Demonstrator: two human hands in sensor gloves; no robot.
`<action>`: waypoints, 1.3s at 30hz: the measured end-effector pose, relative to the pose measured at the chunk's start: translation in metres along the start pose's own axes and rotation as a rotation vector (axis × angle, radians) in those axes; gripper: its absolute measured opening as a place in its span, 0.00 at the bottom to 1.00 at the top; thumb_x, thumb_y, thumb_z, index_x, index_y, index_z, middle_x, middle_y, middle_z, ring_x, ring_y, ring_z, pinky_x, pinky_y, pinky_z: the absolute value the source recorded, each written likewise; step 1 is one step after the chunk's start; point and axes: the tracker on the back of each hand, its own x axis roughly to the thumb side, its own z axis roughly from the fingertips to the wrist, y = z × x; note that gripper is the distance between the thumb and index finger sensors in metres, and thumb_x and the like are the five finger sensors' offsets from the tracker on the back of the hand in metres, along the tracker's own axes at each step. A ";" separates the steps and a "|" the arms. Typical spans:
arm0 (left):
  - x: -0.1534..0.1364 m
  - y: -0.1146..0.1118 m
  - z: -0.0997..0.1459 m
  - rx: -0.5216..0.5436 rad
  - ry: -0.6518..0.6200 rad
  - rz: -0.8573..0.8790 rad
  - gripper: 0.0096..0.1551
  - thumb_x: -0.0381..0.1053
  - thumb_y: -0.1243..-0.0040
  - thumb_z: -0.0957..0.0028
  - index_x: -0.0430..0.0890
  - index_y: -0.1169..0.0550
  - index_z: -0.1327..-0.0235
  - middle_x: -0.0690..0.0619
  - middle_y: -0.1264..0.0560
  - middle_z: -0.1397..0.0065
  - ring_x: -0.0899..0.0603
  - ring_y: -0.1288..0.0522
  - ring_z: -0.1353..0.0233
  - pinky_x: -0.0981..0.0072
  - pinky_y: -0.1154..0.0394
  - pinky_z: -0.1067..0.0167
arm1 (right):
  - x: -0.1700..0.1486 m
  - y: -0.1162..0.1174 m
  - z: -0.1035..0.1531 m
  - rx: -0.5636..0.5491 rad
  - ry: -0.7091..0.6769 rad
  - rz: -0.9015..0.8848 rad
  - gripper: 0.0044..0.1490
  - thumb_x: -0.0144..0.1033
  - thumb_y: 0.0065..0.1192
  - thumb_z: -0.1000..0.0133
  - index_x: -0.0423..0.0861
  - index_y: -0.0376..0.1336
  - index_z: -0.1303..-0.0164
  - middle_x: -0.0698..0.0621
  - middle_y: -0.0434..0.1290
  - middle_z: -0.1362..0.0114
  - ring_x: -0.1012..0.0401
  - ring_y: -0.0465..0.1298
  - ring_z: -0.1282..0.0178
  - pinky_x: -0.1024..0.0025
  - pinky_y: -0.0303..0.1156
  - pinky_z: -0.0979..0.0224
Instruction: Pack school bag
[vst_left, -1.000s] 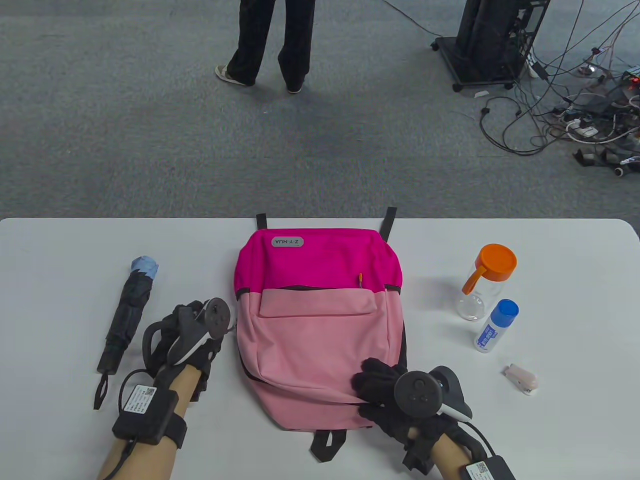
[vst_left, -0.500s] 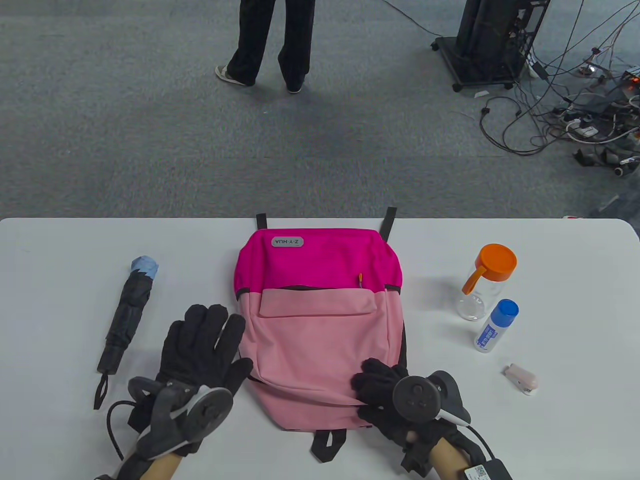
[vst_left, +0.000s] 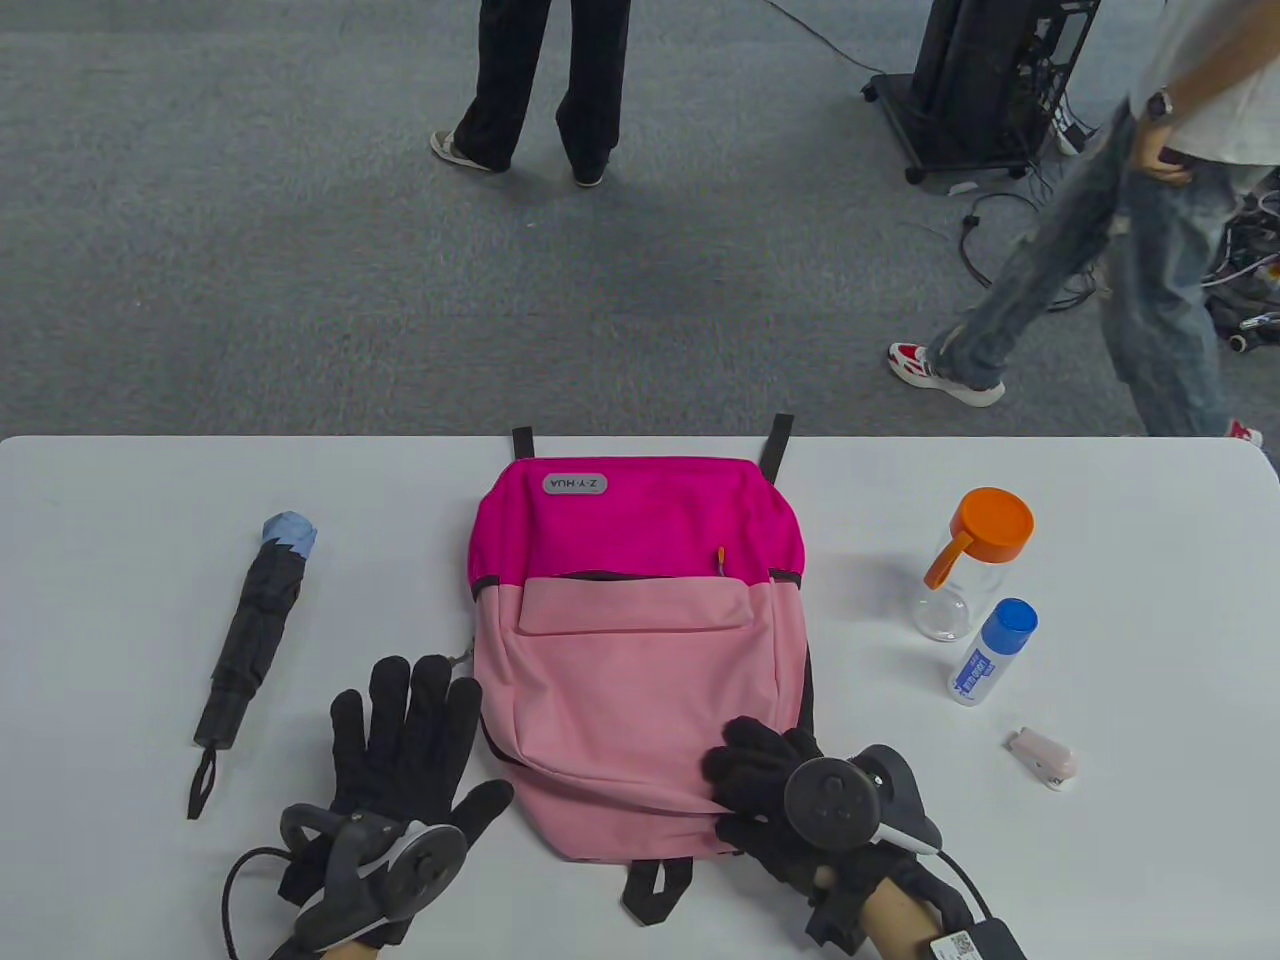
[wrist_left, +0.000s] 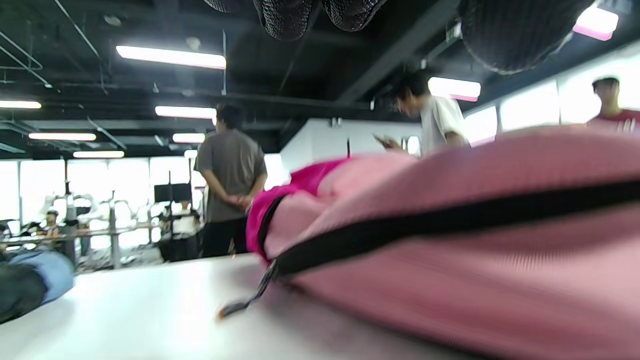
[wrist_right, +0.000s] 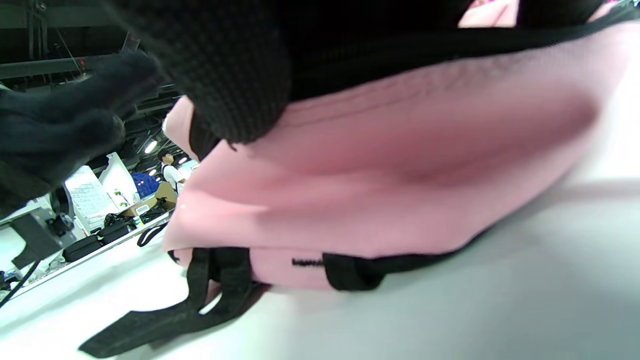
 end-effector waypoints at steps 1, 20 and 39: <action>0.000 -0.004 0.000 -0.040 -0.008 -0.014 0.59 0.73 0.49 0.49 0.42 0.50 0.12 0.33 0.51 0.09 0.21 0.58 0.15 0.18 0.54 0.28 | 0.000 0.001 0.001 0.005 -0.005 -0.004 0.26 0.40 0.72 0.47 0.37 0.74 0.46 0.39 0.72 0.23 0.41 0.59 0.15 0.21 0.55 0.28; 0.003 -0.018 -0.004 -0.123 -0.032 0.020 0.59 0.72 0.50 0.49 0.43 0.52 0.13 0.32 0.55 0.10 0.21 0.60 0.16 0.17 0.55 0.29 | -0.020 -0.088 0.047 -0.185 0.191 0.276 0.41 0.47 0.67 0.44 0.29 0.70 0.31 0.28 0.75 0.27 0.30 0.71 0.24 0.19 0.64 0.31; 0.003 -0.023 -0.006 -0.163 -0.035 0.053 0.59 0.72 0.50 0.48 0.42 0.51 0.13 0.32 0.55 0.10 0.21 0.60 0.16 0.16 0.54 0.29 | -0.138 -0.075 0.074 0.113 0.925 0.363 0.47 0.41 0.66 0.41 0.34 0.55 0.17 0.19 0.53 0.16 0.22 0.55 0.20 0.17 0.57 0.29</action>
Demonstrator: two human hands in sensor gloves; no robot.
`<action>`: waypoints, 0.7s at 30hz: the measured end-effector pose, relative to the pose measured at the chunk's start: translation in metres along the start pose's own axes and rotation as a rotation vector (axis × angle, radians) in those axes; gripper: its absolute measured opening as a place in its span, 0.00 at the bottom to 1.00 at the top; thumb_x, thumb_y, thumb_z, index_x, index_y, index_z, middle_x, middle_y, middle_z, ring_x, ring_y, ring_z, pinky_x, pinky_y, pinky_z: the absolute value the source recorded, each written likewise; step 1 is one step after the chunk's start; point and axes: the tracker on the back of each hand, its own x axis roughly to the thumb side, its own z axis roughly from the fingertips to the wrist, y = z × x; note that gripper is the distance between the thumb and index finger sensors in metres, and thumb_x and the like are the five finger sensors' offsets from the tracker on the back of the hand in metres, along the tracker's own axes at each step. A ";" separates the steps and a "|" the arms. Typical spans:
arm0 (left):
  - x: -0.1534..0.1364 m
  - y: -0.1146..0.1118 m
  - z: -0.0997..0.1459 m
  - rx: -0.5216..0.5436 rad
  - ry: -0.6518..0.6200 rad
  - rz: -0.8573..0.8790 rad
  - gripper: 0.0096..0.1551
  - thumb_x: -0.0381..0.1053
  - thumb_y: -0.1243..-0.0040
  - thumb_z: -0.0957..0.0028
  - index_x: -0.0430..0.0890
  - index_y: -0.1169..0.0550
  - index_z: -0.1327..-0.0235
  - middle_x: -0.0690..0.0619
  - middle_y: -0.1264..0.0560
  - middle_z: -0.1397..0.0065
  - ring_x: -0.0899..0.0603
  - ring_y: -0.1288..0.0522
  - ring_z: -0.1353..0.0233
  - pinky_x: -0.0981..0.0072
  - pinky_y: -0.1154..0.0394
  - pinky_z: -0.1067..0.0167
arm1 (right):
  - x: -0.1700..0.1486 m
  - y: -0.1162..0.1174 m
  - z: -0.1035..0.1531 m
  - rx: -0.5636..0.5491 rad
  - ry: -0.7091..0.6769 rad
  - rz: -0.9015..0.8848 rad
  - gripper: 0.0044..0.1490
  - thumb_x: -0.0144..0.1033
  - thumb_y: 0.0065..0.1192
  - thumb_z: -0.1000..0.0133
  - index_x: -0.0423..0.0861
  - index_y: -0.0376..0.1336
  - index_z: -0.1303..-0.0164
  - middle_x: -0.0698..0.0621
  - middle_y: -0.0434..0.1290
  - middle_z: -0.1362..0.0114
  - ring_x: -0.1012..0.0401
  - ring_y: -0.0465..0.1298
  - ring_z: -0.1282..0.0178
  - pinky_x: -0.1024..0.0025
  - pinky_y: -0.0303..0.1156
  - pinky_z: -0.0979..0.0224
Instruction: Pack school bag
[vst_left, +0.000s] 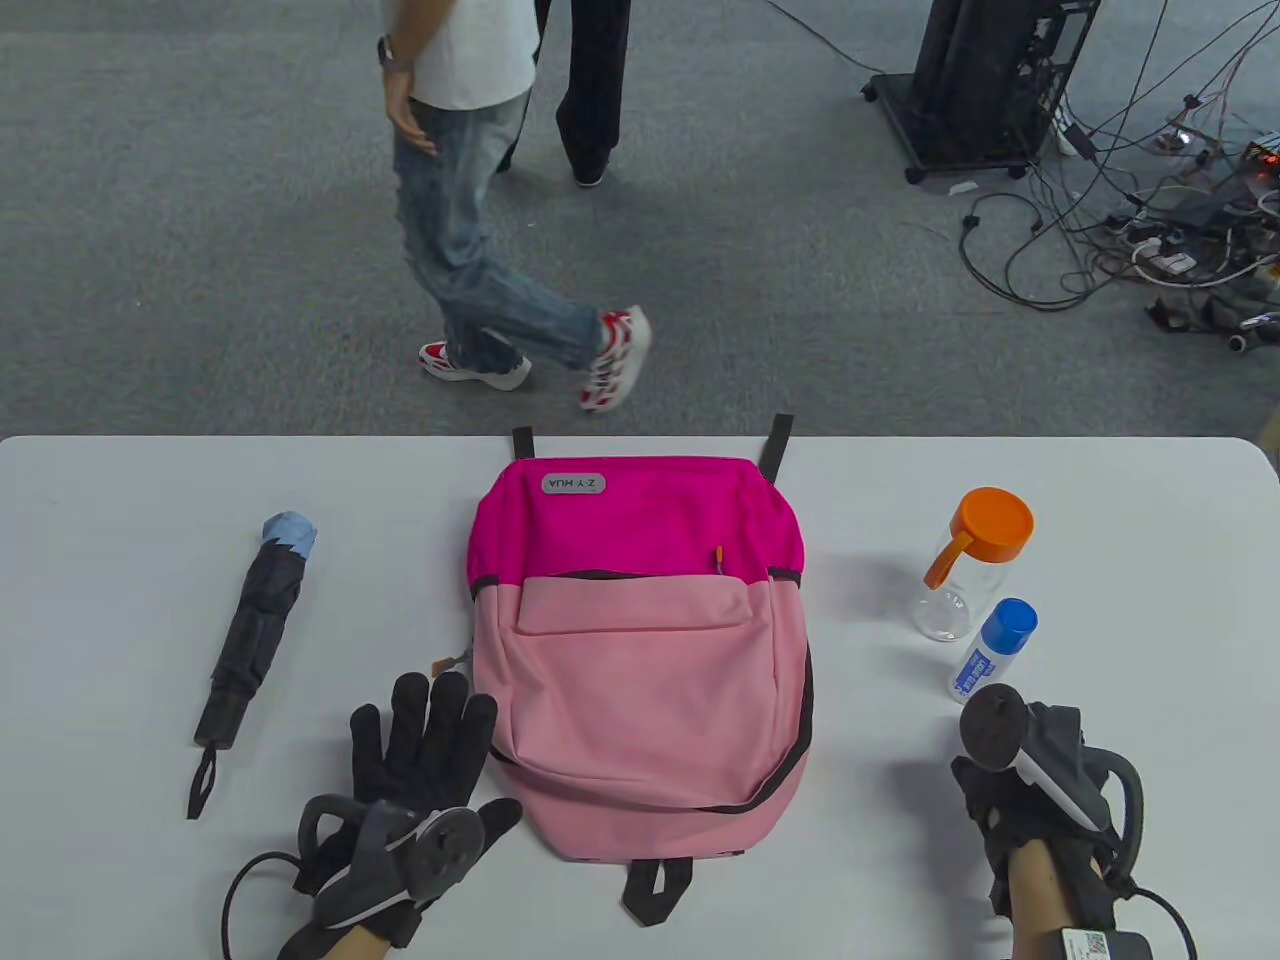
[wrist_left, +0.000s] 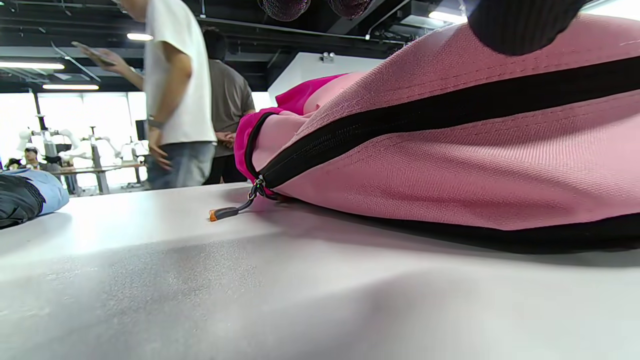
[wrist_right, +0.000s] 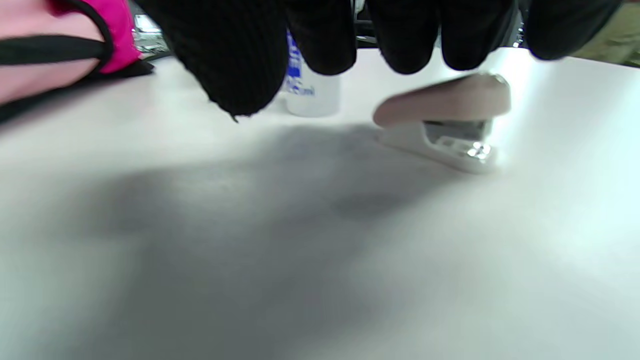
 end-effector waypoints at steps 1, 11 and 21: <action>0.000 0.000 0.000 0.000 0.000 0.001 0.59 0.72 0.50 0.48 0.43 0.51 0.13 0.32 0.55 0.10 0.21 0.60 0.16 0.16 0.54 0.29 | -0.001 0.001 -0.001 0.001 0.007 -0.006 0.47 0.41 0.66 0.41 0.33 0.54 0.16 0.19 0.51 0.16 0.22 0.53 0.20 0.17 0.56 0.29; 0.000 -0.002 0.000 -0.007 -0.003 0.006 0.59 0.72 0.50 0.48 0.42 0.51 0.13 0.32 0.55 0.10 0.20 0.60 0.16 0.16 0.54 0.29 | -0.020 0.018 -0.016 -0.029 0.141 -0.044 0.50 0.37 0.67 0.42 0.31 0.49 0.16 0.18 0.48 0.17 0.21 0.51 0.20 0.18 0.57 0.29; 0.002 -0.003 -0.001 -0.027 -0.004 0.011 0.58 0.72 0.50 0.48 0.43 0.51 0.13 0.32 0.55 0.10 0.20 0.60 0.16 0.16 0.54 0.29 | -0.022 0.019 -0.019 -0.081 0.144 0.079 0.42 0.26 0.68 0.43 0.37 0.56 0.18 0.25 0.60 0.18 0.28 0.63 0.22 0.28 0.68 0.30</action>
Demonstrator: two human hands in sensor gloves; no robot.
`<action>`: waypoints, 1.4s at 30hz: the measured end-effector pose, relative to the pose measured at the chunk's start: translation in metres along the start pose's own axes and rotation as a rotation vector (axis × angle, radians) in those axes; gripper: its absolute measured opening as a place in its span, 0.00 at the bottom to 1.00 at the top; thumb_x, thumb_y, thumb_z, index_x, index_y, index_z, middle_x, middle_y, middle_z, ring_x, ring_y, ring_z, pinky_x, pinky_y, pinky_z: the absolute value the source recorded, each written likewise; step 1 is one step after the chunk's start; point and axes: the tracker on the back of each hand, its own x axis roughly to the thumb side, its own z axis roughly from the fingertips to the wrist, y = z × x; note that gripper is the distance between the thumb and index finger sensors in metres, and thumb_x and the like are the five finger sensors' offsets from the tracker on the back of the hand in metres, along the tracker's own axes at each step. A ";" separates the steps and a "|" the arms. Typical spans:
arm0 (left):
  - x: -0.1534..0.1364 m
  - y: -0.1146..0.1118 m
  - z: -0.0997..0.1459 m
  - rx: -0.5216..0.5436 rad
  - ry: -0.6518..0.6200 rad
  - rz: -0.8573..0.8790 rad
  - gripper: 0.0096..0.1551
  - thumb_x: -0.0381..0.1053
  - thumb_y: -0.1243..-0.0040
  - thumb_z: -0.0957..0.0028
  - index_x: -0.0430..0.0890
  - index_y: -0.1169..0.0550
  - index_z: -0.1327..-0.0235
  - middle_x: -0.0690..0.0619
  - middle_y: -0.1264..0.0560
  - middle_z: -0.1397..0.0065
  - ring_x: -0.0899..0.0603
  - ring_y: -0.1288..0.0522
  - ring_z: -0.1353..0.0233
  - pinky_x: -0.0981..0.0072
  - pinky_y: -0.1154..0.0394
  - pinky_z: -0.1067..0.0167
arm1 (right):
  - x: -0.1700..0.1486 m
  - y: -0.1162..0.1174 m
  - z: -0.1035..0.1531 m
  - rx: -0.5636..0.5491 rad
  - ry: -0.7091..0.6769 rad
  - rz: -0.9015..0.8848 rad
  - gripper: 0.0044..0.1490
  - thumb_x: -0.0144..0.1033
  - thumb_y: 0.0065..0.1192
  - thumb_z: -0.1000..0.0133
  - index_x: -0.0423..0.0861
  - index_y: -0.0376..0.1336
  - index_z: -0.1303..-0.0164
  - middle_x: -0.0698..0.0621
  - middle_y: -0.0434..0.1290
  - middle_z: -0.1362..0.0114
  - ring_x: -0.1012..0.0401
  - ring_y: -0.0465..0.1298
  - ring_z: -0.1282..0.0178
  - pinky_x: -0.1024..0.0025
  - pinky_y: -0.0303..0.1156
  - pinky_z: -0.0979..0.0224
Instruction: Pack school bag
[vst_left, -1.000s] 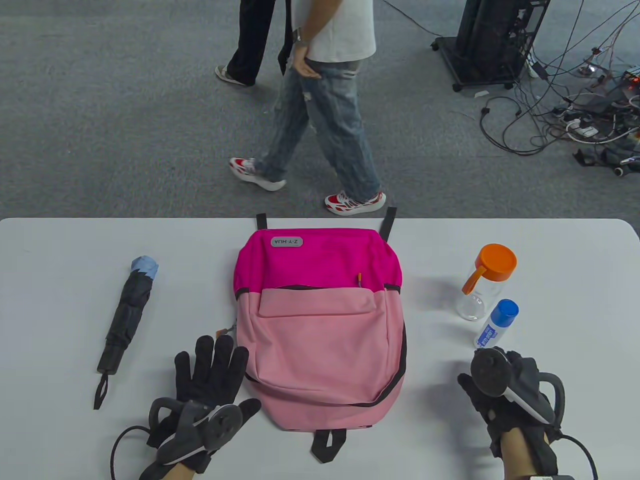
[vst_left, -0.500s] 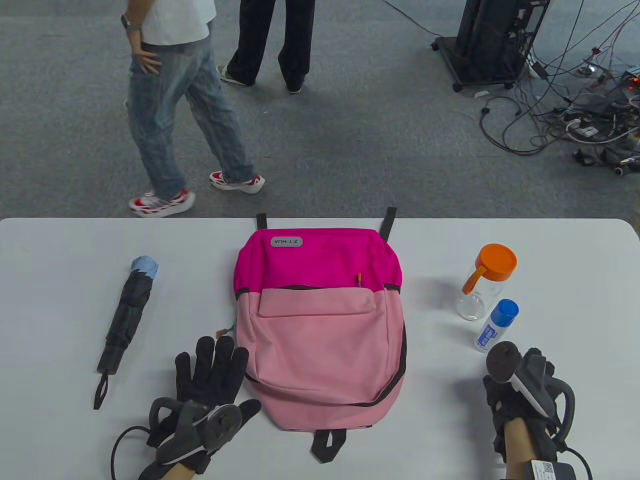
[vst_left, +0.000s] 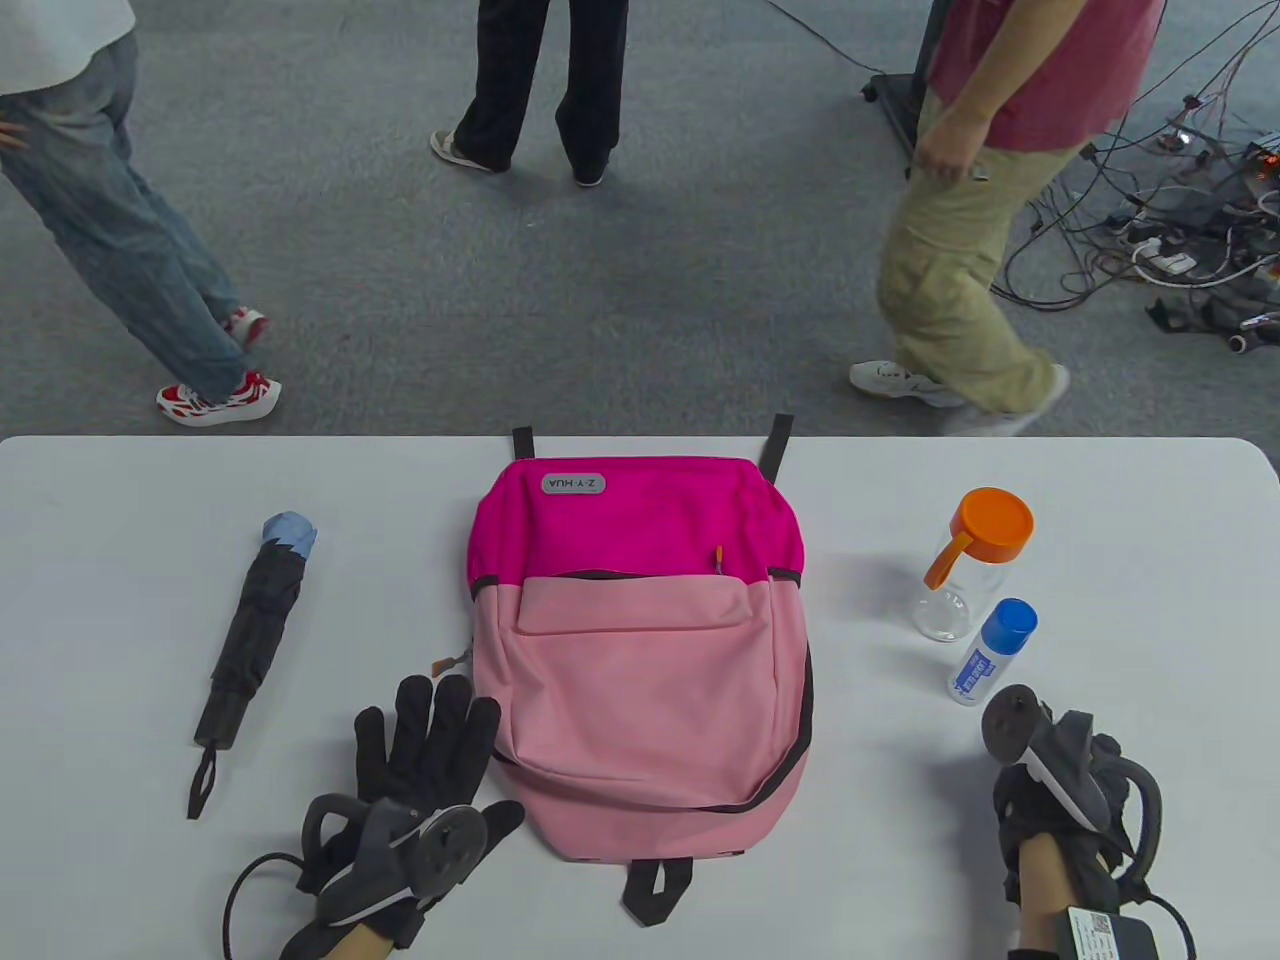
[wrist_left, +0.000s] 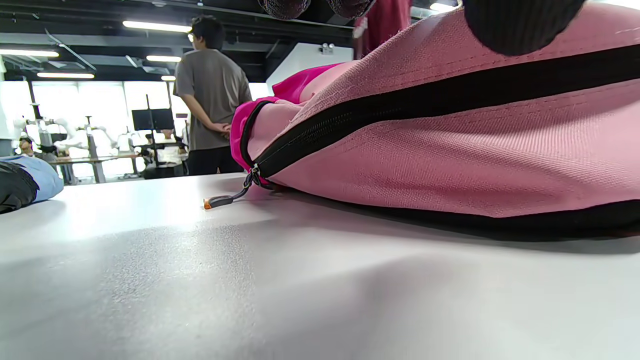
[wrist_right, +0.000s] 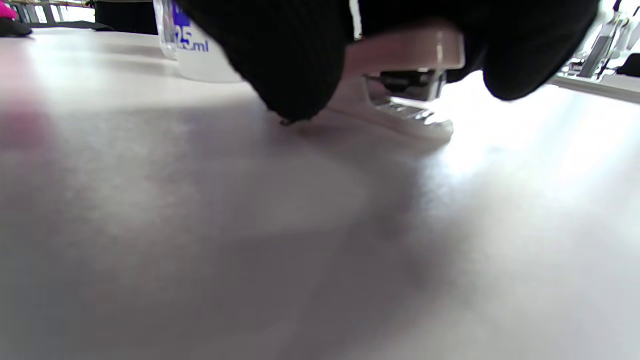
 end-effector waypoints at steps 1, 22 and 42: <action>0.000 0.000 0.000 -0.001 0.000 0.000 0.58 0.72 0.50 0.48 0.43 0.51 0.13 0.32 0.55 0.10 0.20 0.60 0.16 0.16 0.54 0.29 | 0.000 0.000 0.000 -0.008 0.004 0.003 0.41 0.25 0.68 0.43 0.38 0.57 0.19 0.25 0.61 0.18 0.29 0.65 0.23 0.30 0.70 0.30; 0.002 -0.004 -0.003 -0.026 0.004 0.003 0.58 0.72 0.50 0.48 0.42 0.51 0.13 0.32 0.55 0.10 0.21 0.60 0.16 0.16 0.54 0.29 | 0.034 -0.038 0.034 -0.066 -0.172 0.014 0.38 0.26 0.73 0.46 0.39 0.63 0.23 0.31 0.73 0.26 0.38 0.80 0.35 0.38 0.80 0.37; -0.002 -0.003 -0.007 -0.003 0.013 0.011 0.58 0.71 0.49 0.48 0.43 0.51 0.13 0.32 0.55 0.10 0.21 0.60 0.16 0.17 0.54 0.28 | 0.093 -0.069 0.098 -0.371 -0.633 -0.154 0.44 0.30 0.78 0.50 0.40 0.62 0.23 0.33 0.74 0.26 0.43 0.84 0.34 0.49 0.87 0.37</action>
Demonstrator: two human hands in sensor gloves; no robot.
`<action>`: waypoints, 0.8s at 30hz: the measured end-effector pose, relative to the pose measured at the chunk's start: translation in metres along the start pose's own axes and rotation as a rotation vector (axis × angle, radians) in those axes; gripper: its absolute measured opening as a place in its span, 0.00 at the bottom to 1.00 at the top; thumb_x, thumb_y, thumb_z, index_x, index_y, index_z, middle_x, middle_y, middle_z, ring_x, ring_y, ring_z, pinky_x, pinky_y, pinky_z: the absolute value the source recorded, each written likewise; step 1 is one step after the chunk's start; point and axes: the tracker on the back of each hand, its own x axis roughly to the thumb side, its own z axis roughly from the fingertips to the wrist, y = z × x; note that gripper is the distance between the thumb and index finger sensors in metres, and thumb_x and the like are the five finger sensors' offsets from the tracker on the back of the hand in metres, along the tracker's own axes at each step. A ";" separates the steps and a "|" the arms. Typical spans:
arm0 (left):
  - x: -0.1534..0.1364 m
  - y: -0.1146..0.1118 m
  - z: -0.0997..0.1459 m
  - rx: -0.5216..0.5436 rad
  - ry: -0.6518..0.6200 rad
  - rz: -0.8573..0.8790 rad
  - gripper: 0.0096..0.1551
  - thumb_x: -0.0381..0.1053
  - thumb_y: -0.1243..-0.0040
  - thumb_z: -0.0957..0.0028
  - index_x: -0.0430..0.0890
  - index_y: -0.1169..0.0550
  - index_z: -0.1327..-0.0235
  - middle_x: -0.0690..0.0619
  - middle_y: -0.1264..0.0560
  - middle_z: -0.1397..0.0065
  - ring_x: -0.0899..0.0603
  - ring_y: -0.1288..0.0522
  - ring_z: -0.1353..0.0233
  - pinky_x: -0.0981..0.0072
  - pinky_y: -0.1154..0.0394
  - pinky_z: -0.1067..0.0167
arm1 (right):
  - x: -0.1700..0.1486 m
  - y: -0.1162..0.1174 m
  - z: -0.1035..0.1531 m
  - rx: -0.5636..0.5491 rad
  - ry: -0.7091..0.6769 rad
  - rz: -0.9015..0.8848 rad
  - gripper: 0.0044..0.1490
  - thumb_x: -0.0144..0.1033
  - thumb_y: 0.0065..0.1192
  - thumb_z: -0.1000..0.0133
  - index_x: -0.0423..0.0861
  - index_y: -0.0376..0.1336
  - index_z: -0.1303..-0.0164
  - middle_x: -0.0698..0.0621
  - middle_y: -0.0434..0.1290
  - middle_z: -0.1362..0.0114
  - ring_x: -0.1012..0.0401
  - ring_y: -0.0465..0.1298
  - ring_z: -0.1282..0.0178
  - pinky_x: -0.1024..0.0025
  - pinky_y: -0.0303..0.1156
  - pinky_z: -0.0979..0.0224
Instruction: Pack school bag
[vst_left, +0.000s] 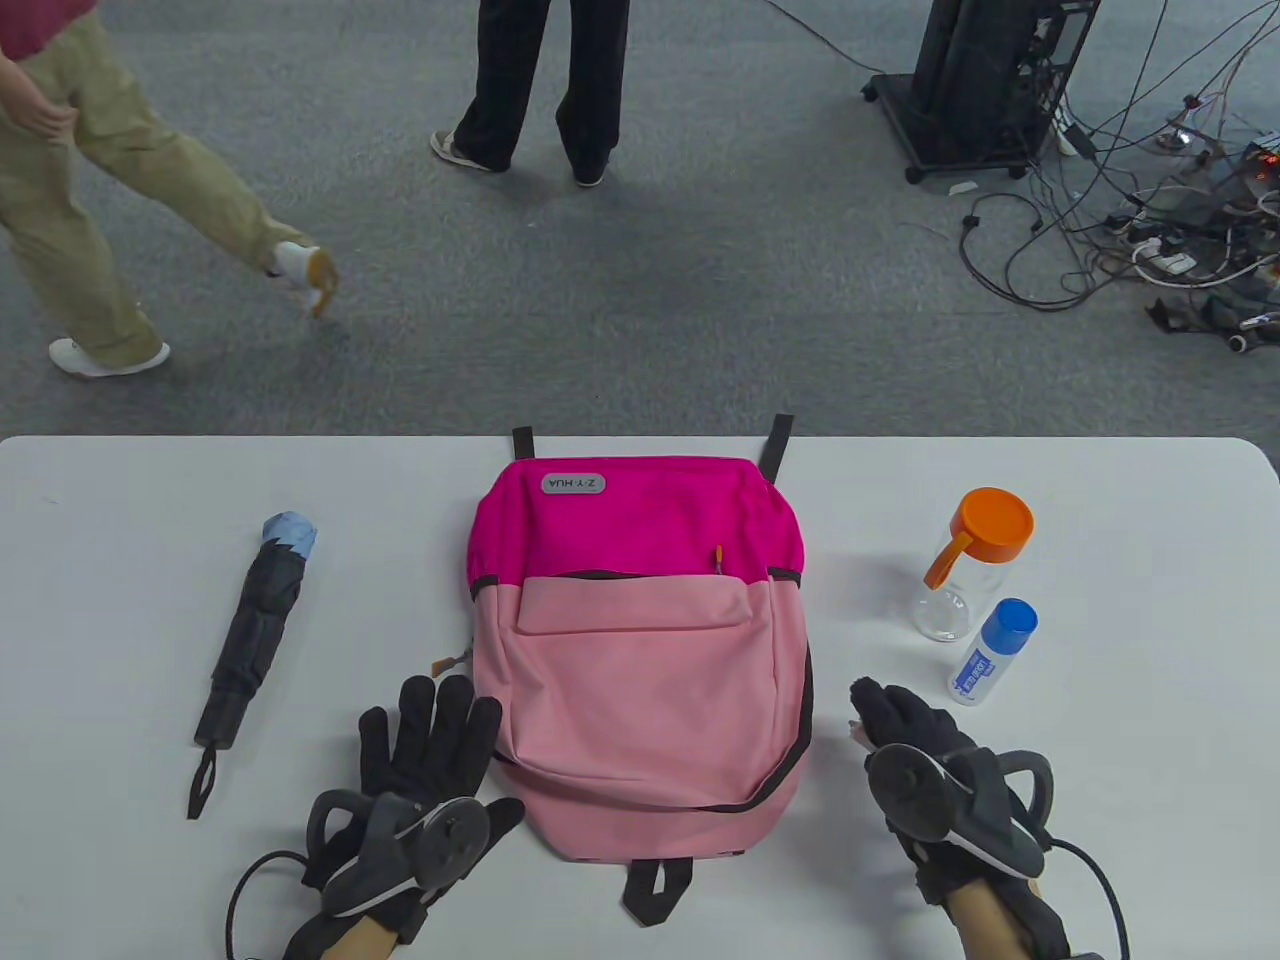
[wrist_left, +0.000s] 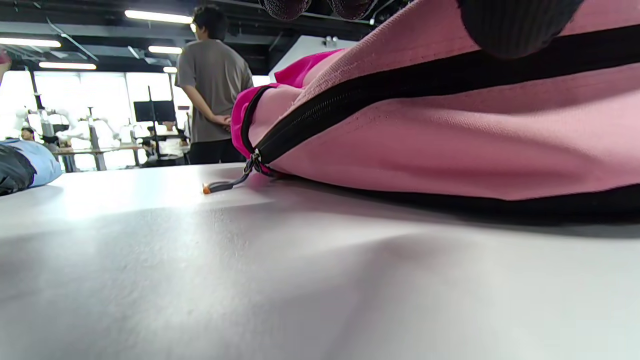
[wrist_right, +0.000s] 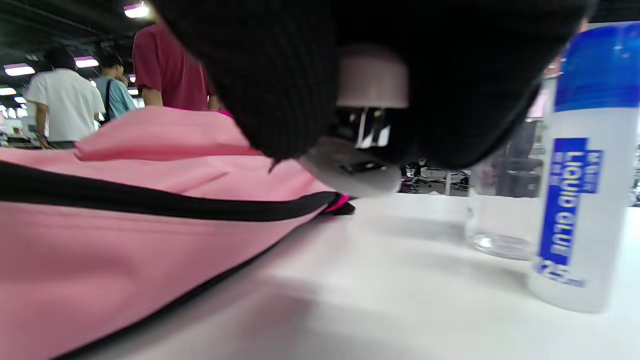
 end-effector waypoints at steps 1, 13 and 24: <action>-0.001 0.001 -0.001 0.006 0.007 -0.005 0.57 0.71 0.49 0.48 0.43 0.50 0.13 0.32 0.54 0.10 0.21 0.60 0.16 0.17 0.54 0.28 | 0.002 0.000 0.000 -0.013 -0.018 0.002 0.45 0.31 0.79 0.51 0.40 0.62 0.23 0.34 0.74 0.26 0.46 0.85 0.34 0.51 0.88 0.37; -0.010 0.072 -0.071 0.071 0.003 0.101 0.52 0.67 0.46 0.45 0.45 0.46 0.13 0.35 0.52 0.09 0.22 0.58 0.15 0.19 0.52 0.25 | 0.004 0.001 -0.001 0.043 -0.047 -0.045 0.39 0.25 0.76 0.51 0.43 0.66 0.26 0.36 0.74 0.25 0.42 0.82 0.30 0.52 0.89 0.35; 0.020 0.082 -0.205 -0.030 0.094 -0.084 0.46 0.61 0.40 0.46 0.48 0.39 0.16 0.42 0.43 0.10 0.29 0.49 0.12 0.25 0.44 0.21 | -0.004 -0.010 0.002 0.012 -0.026 -0.108 0.38 0.27 0.84 0.54 0.42 0.69 0.31 0.38 0.76 0.28 0.42 0.83 0.30 0.57 0.91 0.37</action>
